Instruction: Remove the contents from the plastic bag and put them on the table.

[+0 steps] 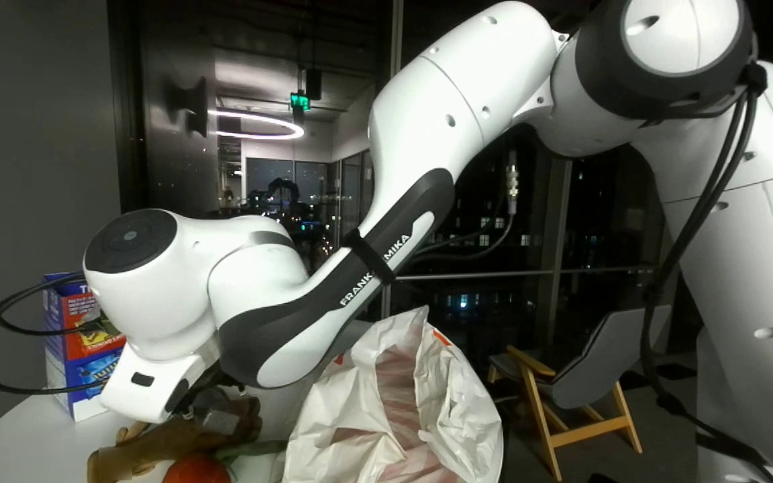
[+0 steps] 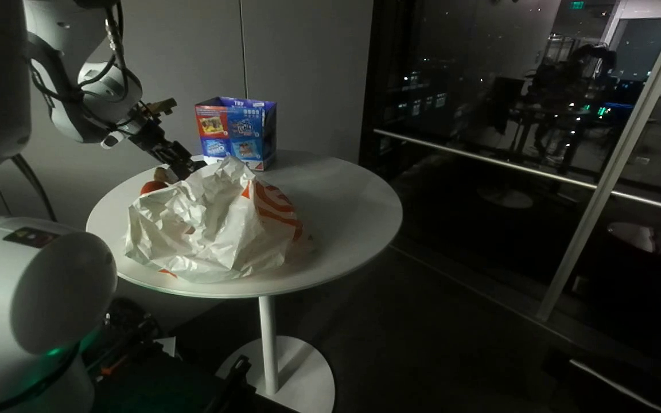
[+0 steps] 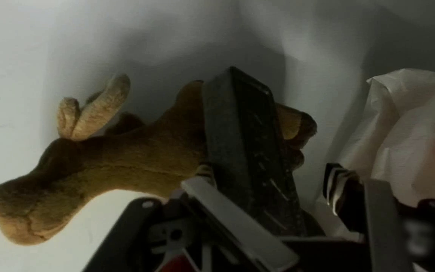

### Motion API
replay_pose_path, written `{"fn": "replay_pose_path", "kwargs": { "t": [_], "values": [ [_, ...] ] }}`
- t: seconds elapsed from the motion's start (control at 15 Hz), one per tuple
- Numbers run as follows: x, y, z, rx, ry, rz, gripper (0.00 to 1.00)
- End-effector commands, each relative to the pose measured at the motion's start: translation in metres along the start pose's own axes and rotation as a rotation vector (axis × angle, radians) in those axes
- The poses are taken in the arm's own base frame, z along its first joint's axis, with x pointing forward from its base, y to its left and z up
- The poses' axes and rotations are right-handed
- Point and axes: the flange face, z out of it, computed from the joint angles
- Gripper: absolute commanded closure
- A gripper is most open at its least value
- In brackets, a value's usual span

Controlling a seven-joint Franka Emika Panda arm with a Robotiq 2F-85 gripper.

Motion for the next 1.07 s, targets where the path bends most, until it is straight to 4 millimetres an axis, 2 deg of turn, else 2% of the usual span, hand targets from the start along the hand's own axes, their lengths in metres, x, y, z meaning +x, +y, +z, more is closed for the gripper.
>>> {"fn": "replay_pose_path", "kwargs": {
  "t": [0.0,0.2,0.47,0.73,1.0],
  "values": [
    [-0.018,-0.002,-0.022,0.127,0.051,0.115,0.00],
    [-0.023,-0.022,-0.043,0.265,0.077,0.218,0.00],
    [-0.016,-0.068,-0.077,0.438,0.162,0.363,0.01],
    [-0.005,-0.118,-0.121,0.561,0.362,0.488,0.00],
    [0.004,-0.164,-0.156,0.615,0.558,0.586,0.00]
  ]
}}
